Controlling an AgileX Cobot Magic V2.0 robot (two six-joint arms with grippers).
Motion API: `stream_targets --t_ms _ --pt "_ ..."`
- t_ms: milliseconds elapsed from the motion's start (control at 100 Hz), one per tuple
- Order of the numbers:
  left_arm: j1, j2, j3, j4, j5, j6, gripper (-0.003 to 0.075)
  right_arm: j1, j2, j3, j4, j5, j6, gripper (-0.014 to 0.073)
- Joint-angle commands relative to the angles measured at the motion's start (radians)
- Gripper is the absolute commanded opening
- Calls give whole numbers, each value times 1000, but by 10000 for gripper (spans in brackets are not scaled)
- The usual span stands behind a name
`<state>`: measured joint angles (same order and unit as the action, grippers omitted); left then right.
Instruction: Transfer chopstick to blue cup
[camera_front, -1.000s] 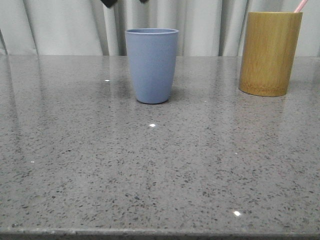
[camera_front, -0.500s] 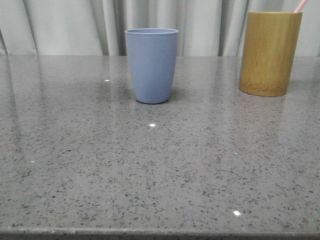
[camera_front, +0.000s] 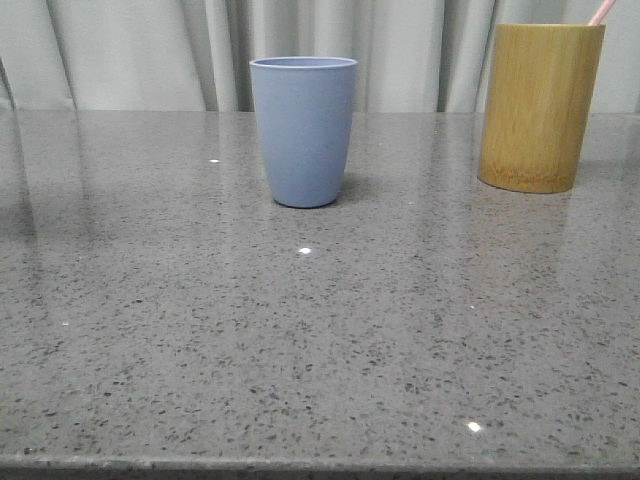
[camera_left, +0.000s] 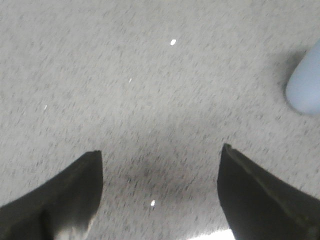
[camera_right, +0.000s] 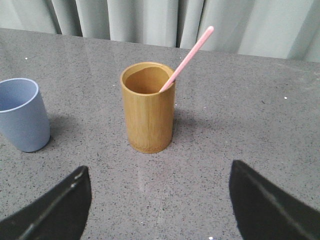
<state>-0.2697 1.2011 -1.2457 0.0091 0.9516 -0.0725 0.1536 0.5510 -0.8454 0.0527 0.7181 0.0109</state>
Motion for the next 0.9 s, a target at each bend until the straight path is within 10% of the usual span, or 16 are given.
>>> stream_targets --t_ms 0,400,890 --pt "28 -103 64 -9 -94 2 475 -7 13 -26 1 -81 -2 570" --pt "72 -421 404 -42 -149 -8 475 -7 13 -25 1 -81 -2 570" --pt "72 -466 427 -44 -151 -10 474 -6 78 -25 1 -275 3 570"
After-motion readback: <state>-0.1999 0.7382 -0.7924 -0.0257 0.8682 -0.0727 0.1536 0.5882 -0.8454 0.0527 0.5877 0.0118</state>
